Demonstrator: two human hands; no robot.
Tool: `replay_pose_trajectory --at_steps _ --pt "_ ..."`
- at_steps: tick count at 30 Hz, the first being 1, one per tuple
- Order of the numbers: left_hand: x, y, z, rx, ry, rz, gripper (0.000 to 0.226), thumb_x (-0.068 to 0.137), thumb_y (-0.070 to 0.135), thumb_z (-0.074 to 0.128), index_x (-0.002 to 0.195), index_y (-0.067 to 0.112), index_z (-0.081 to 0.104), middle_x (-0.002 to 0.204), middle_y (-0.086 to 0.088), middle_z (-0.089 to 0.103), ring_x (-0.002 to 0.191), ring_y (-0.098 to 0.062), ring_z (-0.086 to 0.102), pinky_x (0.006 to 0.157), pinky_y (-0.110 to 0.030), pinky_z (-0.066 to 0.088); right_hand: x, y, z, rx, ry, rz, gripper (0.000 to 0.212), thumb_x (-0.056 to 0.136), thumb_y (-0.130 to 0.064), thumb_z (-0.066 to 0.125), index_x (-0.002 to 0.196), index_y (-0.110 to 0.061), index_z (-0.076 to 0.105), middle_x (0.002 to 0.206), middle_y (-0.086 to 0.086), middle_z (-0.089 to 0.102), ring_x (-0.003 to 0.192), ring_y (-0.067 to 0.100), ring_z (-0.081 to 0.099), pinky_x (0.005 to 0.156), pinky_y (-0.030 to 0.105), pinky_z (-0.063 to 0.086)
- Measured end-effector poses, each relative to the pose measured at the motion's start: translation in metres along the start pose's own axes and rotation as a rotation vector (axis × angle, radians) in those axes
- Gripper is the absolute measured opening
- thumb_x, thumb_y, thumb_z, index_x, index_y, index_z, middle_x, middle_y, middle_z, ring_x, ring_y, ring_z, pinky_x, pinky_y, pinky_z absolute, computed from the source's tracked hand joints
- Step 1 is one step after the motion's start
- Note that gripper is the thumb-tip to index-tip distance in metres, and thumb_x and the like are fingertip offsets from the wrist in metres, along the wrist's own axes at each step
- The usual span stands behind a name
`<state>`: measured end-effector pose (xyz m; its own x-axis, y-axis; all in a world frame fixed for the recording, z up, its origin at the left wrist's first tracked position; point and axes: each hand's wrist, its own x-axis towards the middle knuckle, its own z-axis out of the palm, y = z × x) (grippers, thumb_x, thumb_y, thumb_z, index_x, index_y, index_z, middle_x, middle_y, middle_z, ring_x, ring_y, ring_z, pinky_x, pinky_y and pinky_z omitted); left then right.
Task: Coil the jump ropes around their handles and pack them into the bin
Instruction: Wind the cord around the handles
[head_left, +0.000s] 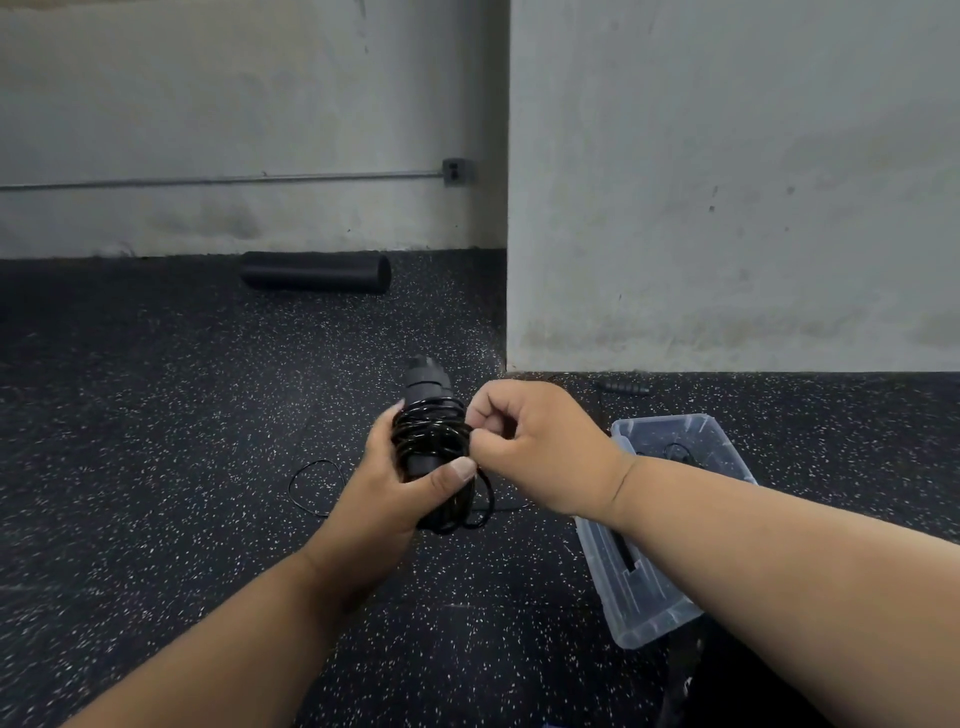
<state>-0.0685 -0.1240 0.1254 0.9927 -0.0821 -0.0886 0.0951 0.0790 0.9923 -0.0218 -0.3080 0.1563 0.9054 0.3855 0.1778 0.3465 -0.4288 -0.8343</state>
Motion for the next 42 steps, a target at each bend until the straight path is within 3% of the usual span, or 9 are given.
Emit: replay_pose_trajectory --at_steps 5,9,13,19,24,29,33,38,42 --pt "-0.007 0.005 0.003 0.040 -0.033 0.020 0.087 0.076 0.021 0.083 0.146 0.042 0.037 0.127 0.001 0.070 0.108 -0.007 0.073 0.076 -0.023 0.061 0.000 -0.002 -0.009 0.166 -0.128 0.107 0.014 0.089 -0.004 0.064 0.078 -0.013 0.066 0.058 -0.008 0.053 0.055 0.010 0.045 0.055 0.028 0.041" --pt "-0.009 0.002 0.003 0.054 -0.077 -0.012 0.094 0.076 0.044 0.087 0.154 0.039 0.034 0.132 -0.005 0.071 0.118 -0.020 0.071 0.085 -0.034 0.062 0.001 -0.005 -0.014 0.254 -0.194 0.147 0.015 0.094 -0.006 0.061 0.080 -0.010 0.065 0.058 -0.005 0.058 0.055 0.014 0.051 0.060 0.037 0.043" --pt "-0.013 0.000 0.007 0.046 -0.115 -0.036 0.117 0.057 0.071 0.090 0.154 0.035 0.034 0.131 -0.008 0.072 0.119 -0.023 0.071 0.084 -0.032 0.061 0.000 -0.009 -0.018 0.162 -0.255 0.126 0.022 0.098 -0.011 0.063 0.077 -0.006 0.061 0.056 -0.003 0.059 0.052 0.011 0.054 0.051 0.028 0.042" --pt "-0.009 -0.004 0.006 -0.115 -0.095 -0.102 0.097 0.071 0.044 0.087 0.153 0.048 0.036 0.145 -0.018 0.061 0.126 -0.037 0.066 0.088 -0.042 0.060 -0.005 -0.009 -0.020 0.112 -0.229 0.091 0.023 0.098 -0.014 0.065 0.077 -0.006 0.062 0.059 -0.004 0.054 0.052 0.009 0.047 0.049 0.025 0.039" --pt "-0.004 0.001 0.002 -0.122 -0.103 -0.115 0.095 0.075 0.029 0.085 0.154 0.047 0.034 0.146 -0.010 0.061 0.124 -0.030 0.069 0.090 -0.041 0.061 -0.006 -0.010 -0.014 0.421 -0.198 0.290 0.020 0.101 -0.015 0.060 0.081 -0.015 0.060 0.057 -0.007 0.054 0.049 0.006 0.049 0.051 0.024 0.035" --pt "0.000 0.002 0.006 -0.035 -0.070 -0.111 0.092 0.071 0.020 0.082 0.150 0.038 0.040 0.138 -0.004 0.066 0.119 -0.022 0.071 0.090 -0.035 0.061 0.000 -0.001 -0.012 0.632 -0.247 0.489 0.035 0.098 -0.018 0.058 0.064 -0.025 0.055 0.060 -0.003 0.043 0.054 0.010 0.037 0.052 0.025 0.032" --pt "-0.002 0.003 0.007 0.018 -0.061 -0.151 0.085 0.069 0.018 0.085 0.141 0.042 0.046 0.127 -0.006 0.071 0.108 -0.022 0.075 0.080 -0.033 0.062 0.000 0.005 -0.011 0.548 -0.330 0.446 0.033 0.099 -0.022 0.065 0.067 -0.025 0.057 0.060 -0.006 0.046 0.054 0.010 0.040 0.054 0.025 0.032" --pt "-0.006 0.000 0.004 0.085 -0.069 -0.200 0.077 0.080 0.006 0.089 0.131 0.049 0.050 0.115 -0.007 0.075 0.086 -0.019 0.076 0.072 -0.030 0.060 0.000 0.001 -0.018 0.154 -0.382 0.221 0.024 0.094 -0.026 0.074 0.073 -0.025 0.062 0.066 -0.002 0.055 0.062 0.020 0.046 0.058 0.034 0.036" --pt "-0.010 -0.006 0.004 0.179 -0.092 -0.228 0.084 0.068 0.015 0.089 0.135 0.049 0.050 0.110 0.001 0.077 0.093 -0.015 0.076 0.078 -0.032 0.060 -0.001 -0.001 -0.019 -0.080 -0.424 0.080 0.023 0.088 -0.016 0.073 0.071 -0.025 0.061 0.067 0.002 0.062 0.058 0.014 0.050 0.057 0.038 0.045"
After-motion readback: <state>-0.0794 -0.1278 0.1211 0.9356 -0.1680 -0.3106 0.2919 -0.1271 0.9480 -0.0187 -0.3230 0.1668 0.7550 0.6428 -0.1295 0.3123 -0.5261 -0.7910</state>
